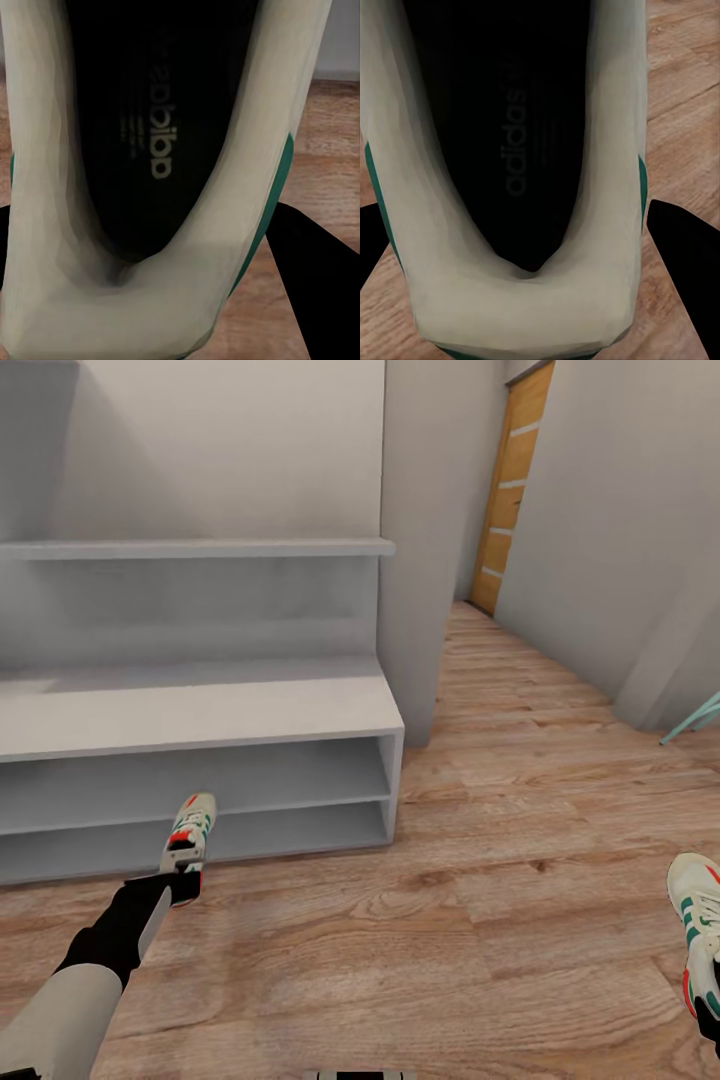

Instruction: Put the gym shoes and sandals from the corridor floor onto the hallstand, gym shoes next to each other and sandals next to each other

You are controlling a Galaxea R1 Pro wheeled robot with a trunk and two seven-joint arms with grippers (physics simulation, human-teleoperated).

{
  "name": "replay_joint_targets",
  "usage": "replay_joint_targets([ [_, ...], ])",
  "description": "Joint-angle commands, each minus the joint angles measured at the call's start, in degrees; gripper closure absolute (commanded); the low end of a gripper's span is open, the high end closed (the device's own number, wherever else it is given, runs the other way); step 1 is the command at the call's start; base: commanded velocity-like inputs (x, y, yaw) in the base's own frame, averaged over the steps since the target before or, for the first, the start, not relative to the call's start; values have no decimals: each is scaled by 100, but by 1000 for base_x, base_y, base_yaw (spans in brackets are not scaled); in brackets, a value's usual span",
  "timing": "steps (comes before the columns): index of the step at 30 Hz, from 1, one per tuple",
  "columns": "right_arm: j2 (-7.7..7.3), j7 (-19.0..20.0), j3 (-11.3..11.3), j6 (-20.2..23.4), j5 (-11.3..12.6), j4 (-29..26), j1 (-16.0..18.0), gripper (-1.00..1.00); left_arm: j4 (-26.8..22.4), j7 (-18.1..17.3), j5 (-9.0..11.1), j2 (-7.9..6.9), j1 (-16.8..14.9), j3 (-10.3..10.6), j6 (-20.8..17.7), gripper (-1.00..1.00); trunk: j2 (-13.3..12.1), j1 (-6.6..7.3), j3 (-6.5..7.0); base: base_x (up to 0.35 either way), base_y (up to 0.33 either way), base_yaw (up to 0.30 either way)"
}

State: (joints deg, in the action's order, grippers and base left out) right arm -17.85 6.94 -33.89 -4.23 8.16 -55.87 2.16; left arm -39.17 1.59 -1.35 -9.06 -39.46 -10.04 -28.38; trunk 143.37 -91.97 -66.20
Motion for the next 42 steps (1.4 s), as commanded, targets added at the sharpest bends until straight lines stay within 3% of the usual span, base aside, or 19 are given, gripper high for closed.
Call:
replay_joint_targets([
  [1,1,53,-12,-14,60,9,4,100,-26,8,-15,1,-1,-6,-32,100,2,1,-5,0,0,0],
  [31,-8,53,-24,-34,57,6,2,100,-64,17,-29,1,71,12,-27,100,2,1,-7,122,47,0],
  [42,-8,53,-26,-34,61,6,4,100,-64,17,-28,4,62,11,-27,100,2,1,-7,293,0,0],
])
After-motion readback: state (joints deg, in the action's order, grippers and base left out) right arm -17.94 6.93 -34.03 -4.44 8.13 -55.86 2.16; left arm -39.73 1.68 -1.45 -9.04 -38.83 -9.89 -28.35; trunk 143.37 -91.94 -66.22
